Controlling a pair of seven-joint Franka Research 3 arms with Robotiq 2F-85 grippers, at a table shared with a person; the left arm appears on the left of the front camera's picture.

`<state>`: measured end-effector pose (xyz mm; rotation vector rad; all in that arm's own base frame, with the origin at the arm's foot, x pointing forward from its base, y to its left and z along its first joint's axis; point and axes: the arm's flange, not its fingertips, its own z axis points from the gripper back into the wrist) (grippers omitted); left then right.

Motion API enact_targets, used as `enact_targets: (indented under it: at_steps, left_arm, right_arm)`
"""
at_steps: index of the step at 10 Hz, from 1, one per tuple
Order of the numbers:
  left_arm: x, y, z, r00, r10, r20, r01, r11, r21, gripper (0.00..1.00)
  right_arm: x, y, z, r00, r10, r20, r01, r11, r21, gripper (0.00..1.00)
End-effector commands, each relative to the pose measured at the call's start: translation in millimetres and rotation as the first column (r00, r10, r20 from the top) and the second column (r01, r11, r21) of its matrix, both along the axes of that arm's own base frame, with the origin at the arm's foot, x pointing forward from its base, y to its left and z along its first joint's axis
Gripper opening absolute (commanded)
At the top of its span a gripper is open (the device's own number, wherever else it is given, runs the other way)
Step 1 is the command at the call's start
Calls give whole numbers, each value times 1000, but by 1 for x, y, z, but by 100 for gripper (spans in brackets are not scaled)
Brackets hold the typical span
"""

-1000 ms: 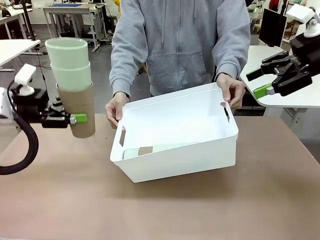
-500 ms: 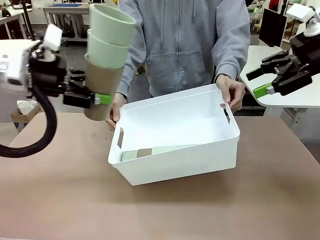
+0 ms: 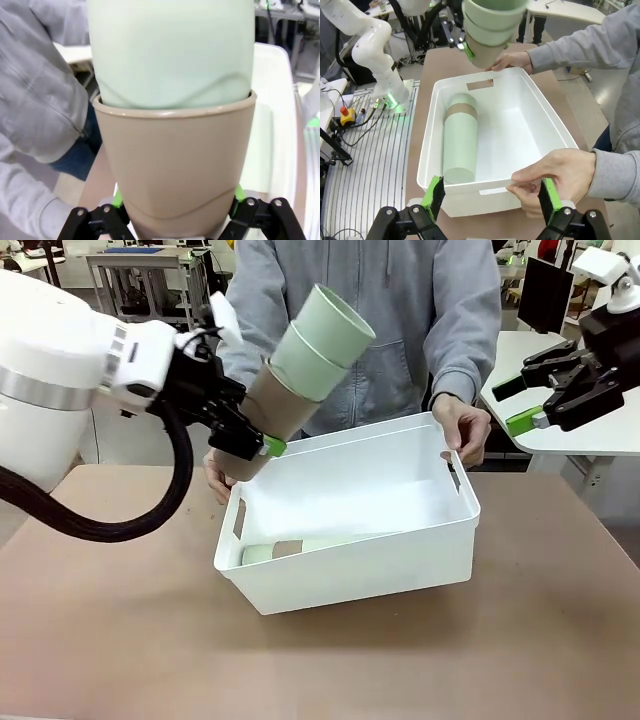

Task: Stack the cups and store them in the basket.
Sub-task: Place the stack of Reusable plastic cups into the Pantry Basket.

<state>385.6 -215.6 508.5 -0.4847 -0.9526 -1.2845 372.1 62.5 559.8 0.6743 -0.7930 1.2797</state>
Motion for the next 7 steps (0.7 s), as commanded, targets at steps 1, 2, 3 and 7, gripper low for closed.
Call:
enact_targets:
  at_steps: [1,2,3,7]
  left_arm:
    - [17,-23,0,1000,21,-23,-20,998,68,85]
    - [24,-34,-9,999,36,-27,-33,994,100,85]
    - [30,-43,-19,998,44,-40,-38,992,124,85]
    - [52,-74,-55,994,63,-89,-43,976,214,85]
  right_arm:
    - [1,3,4,1000,-10,-18,11,1000,24,100]
    - [1,3,4,1000,-10,-18,11,1000,24,100]
    - [1,3,4,1000,-10,-18,11,1000,24,100]
    - [1,3,4,1000,-10,-18,11,1000,24,100]
